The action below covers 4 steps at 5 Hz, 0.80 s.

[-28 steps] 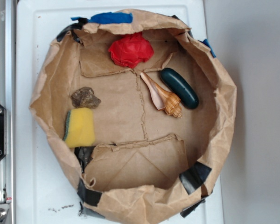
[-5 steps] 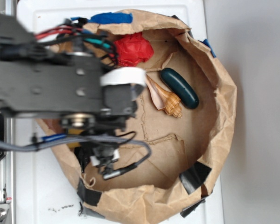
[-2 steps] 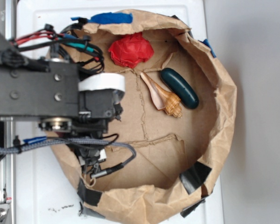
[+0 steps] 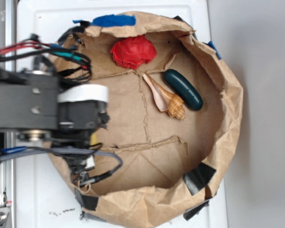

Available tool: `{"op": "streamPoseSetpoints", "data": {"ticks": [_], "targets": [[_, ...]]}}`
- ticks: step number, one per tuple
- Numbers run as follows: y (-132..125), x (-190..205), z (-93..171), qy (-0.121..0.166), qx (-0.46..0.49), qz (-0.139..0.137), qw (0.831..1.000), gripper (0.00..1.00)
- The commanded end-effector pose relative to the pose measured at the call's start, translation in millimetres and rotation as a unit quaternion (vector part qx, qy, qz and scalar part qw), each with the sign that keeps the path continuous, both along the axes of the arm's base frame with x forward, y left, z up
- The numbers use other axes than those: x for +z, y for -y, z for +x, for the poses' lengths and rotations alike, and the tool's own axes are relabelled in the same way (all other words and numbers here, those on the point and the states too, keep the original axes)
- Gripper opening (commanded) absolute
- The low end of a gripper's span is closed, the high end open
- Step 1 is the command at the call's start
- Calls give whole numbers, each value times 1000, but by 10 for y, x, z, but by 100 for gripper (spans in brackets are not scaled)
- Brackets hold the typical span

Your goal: Grab the green sponge.

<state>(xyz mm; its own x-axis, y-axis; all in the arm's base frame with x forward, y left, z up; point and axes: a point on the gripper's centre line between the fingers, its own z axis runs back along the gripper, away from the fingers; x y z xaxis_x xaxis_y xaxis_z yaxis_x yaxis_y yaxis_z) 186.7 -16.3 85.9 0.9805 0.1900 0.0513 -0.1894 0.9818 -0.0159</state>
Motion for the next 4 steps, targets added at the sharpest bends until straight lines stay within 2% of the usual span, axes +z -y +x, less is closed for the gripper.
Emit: {"op": "streamPoseSetpoints", "data": {"ticks": [1, 2, 4], "targets": [[269, -98, -17, 47, 26, -4, 999, 100], [280, -114, -4, 37, 33, 0, 999, 100], [222, -67, -38, 37, 49, -5, 998, 100]]}}
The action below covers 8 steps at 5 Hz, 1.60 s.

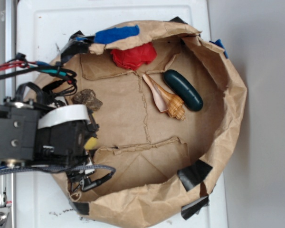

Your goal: Grab the green sponge.

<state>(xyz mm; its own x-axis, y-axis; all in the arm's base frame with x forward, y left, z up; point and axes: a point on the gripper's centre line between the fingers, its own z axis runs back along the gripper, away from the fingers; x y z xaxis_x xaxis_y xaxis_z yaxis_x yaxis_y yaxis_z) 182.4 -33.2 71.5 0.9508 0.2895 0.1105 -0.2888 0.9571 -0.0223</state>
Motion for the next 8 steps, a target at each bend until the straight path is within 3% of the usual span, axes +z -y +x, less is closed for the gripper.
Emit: {"op": "streamPoseSetpoints", "data": {"ticks": [1, 4, 6, 8], "targets": [[106, 23, -3, 4, 10, 7, 1000, 100], [128, 36, -318, 16, 11, 8, 1000, 100], [77, 112, -324, 5, 22, -1, 1000, 100], [-108, 109, -107, -24, 68, -7, 997, 100]]}}
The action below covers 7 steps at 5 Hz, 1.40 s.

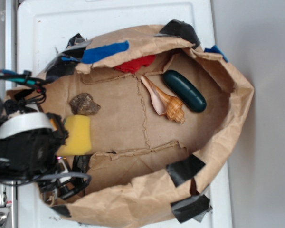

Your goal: Grab the green sponge.

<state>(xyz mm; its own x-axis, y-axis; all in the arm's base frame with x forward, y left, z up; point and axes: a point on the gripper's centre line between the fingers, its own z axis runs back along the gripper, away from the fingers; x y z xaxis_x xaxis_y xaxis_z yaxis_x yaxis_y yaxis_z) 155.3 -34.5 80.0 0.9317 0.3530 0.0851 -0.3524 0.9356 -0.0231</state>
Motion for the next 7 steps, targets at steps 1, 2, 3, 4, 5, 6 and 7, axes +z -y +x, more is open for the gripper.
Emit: {"op": "streamPoseSetpoints", "data": {"ticks": [1, 2, 3, 4, 5, 6, 7], "targets": [[-210, -68, 295, -31, 61, 9, 998, 100], [-224, -110, 279, -31, 59, 19, 998, 100], [-248, -196, 453, -31, 59, 34, 997, 100], [-260, -306, 427, -26, 67, 49, 996, 91], [-277, -276, 373, -28, 76, 38, 996, 0], [-276, -267, 276, -25, 72, 39, 996, 0], [-271, -255, 221, -24, 69, 37, 997, 0]]}}
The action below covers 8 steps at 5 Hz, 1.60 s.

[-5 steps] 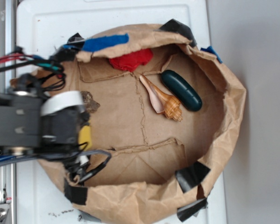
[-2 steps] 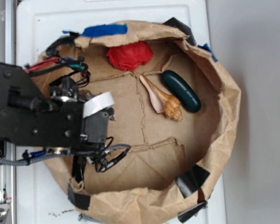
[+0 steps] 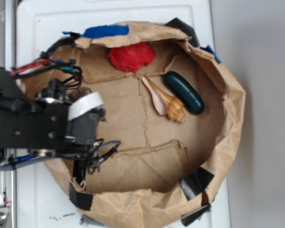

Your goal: Grab the green sponge.

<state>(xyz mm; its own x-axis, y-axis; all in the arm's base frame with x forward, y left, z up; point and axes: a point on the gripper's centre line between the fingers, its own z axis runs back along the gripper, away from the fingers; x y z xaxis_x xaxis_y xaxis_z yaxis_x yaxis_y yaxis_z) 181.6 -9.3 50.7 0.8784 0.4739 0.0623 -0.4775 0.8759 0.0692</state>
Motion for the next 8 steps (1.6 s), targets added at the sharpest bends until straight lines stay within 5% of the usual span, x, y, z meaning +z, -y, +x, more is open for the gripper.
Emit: {"op": "streamPoseSetpoints", "data": {"ticks": [1, 2, 6, 7, 8], "targets": [[-5, 87, -72, 6, -7, -6, 1000, 0], [-5, 161, -70, 9, -12, -13, 1000, 100], [-90, 208, -67, 7, -25, -37, 999, 100], [136, 237, 312, 8, -31, -40, 999, 100], [198, 260, 403, 8, -40, -49, 998, 100]]}}
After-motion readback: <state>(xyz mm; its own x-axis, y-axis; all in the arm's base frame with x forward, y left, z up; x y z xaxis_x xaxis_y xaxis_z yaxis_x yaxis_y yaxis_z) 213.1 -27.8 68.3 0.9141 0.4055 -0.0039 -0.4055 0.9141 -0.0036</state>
